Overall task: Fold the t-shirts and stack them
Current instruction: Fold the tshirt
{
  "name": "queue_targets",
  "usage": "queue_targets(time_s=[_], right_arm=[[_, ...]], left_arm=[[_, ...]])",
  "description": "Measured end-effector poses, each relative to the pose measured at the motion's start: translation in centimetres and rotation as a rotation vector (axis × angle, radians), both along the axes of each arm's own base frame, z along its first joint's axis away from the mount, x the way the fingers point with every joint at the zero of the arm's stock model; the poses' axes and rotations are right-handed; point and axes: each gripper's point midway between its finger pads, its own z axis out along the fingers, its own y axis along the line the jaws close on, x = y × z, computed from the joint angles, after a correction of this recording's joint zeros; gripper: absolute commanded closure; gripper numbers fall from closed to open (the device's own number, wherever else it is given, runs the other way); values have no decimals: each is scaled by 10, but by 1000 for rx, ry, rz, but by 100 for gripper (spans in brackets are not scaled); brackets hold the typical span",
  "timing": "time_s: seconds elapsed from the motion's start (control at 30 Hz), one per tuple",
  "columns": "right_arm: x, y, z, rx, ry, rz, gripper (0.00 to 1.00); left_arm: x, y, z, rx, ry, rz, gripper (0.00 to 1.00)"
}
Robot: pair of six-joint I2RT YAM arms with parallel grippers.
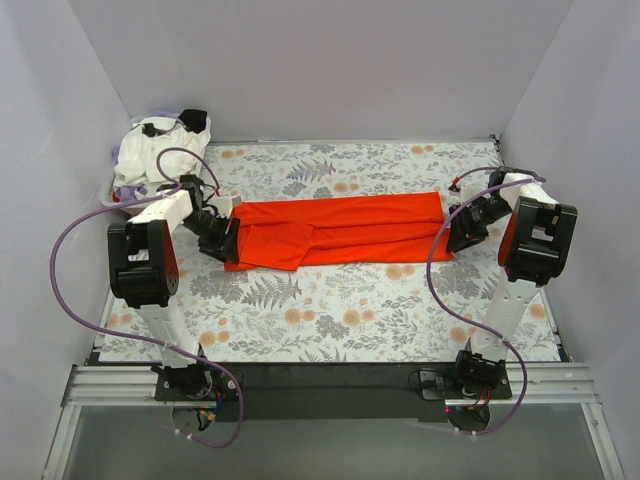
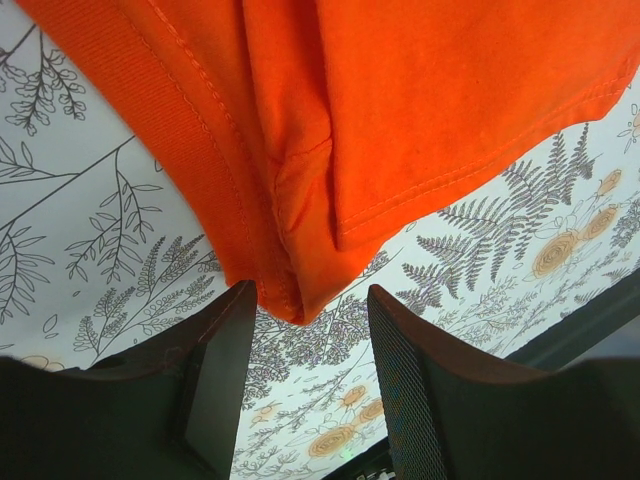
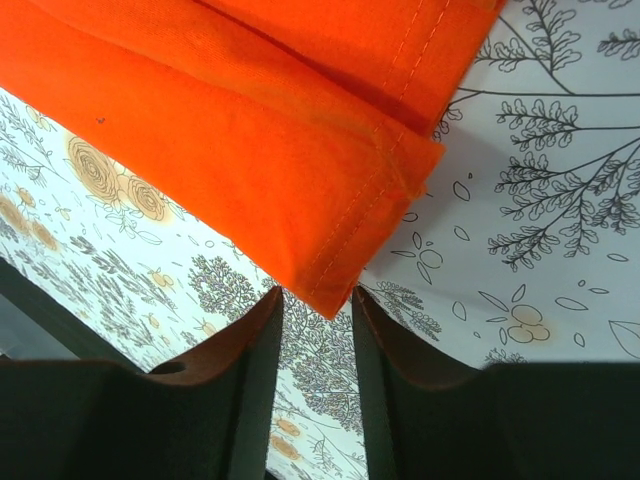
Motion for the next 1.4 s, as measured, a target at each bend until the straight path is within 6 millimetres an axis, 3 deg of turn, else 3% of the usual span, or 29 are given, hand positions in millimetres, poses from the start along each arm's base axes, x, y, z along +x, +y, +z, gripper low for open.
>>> queue_targets(time_s=[0.23,0.33,0.4,0.47,0.6,0.83,0.97,1.17,1.23,1.27,1.33,1.37,1.4], right_arm=[[-2,0,-1,-2,6,1,82],[-2,-1,-2,-6,7,3,92],[-2,-1,-2,-7,8,2,99],[-3,-1,-3,-10,9,4,99],[-7,-4,-6,-28,23,8,99],[-9,-16,-11,-100,31,25,99],[-9,-23,-13,-139,28,37,99],[-9,-28,-15,-166,29,45,99],[-9,-28,-15,-166,27,46,99],[-9,-28,-15,-164,26,47,97],[-8,-26,-13,-151,18,54,87],[-8,-24,-12,-138,9,60,74],[-7,-22,-8,-126,-6,64,68]], left_arm=[[0,-5,0,-9,-4,-17,58],[0,-6,1,-13,-6,-22,65],[0,-6,1,-16,-6,-23,78],[0,-6,0,-18,-5,-27,90],[7,-6,0,-18,-6,-24,100],[39,-2,13,1,-57,-18,100],[35,3,8,34,-43,-20,100],[21,12,-17,87,24,-4,100],[19,13,-23,97,42,3,94],[19,13,-24,98,45,6,86],[19,13,-23,96,46,10,80],[20,12,-23,92,46,12,73],[20,11,-22,88,43,10,72]])
